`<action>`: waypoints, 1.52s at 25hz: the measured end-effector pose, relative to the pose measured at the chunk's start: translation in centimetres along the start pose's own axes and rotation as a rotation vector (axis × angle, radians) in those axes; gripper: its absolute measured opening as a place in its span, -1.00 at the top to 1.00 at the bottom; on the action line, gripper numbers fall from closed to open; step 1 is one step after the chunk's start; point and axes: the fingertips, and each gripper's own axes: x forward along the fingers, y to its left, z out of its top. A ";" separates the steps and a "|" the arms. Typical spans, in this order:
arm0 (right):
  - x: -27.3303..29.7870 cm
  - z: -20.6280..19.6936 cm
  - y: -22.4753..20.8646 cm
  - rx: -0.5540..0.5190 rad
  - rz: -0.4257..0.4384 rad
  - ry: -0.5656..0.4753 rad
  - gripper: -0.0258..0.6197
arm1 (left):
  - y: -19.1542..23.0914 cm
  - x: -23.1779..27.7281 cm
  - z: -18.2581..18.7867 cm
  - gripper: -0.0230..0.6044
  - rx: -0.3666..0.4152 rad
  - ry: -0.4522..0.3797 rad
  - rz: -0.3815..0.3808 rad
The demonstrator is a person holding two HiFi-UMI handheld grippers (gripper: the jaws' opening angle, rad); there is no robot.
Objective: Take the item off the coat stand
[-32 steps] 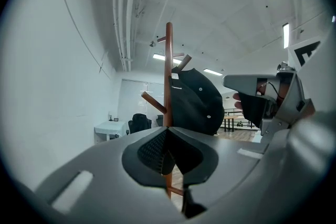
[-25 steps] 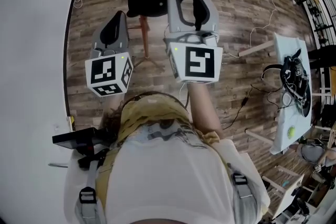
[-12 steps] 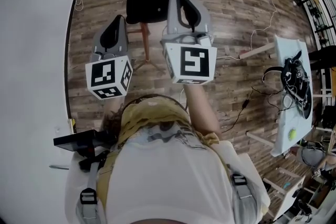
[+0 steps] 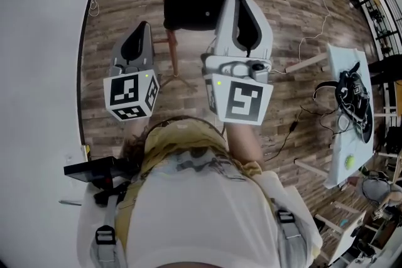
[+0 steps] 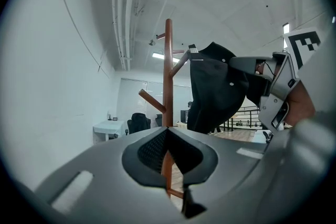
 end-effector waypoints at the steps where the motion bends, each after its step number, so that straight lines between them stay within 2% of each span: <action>1: -0.2 0.1 -0.2 0.003 -0.009 -0.006 0.91 | 0.0 0.1 -0.1 0.92 0.000 0.000 -0.004; 7: -1.5 -1.1 -1.9 0.008 -0.056 0.035 0.91 | -1.0 0.3 -0.4 0.92 -0.005 0.012 -0.032; 16: -2.0 -7.9 -0.9 -0.009 -0.032 0.288 0.91 | -3.3 0.9 -1.0 0.92 -0.007 0.034 -0.085; 23: -2.6 -11.6 -0.5 0.069 -0.042 0.406 0.91 | -4.1 1.5 -1.0 0.92 0.007 0.056 -0.092; 30: -3.7 -13.3 0.7 0.137 -0.036 0.454 0.91 | -5.4 1.7 -2.0 0.92 0.019 0.070 -0.114; 33: -4.6 -14.4 1.6 0.143 -0.028 0.464 0.91 | -5.5 1.4 -3.4 0.92 0.020 0.076 -0.123; 38: -4.8 -14.4 1.7 0.143 -0.038 0.480 0.91 | -5.5 1.4 -3.6 0.92 0.018 0.087 -0.134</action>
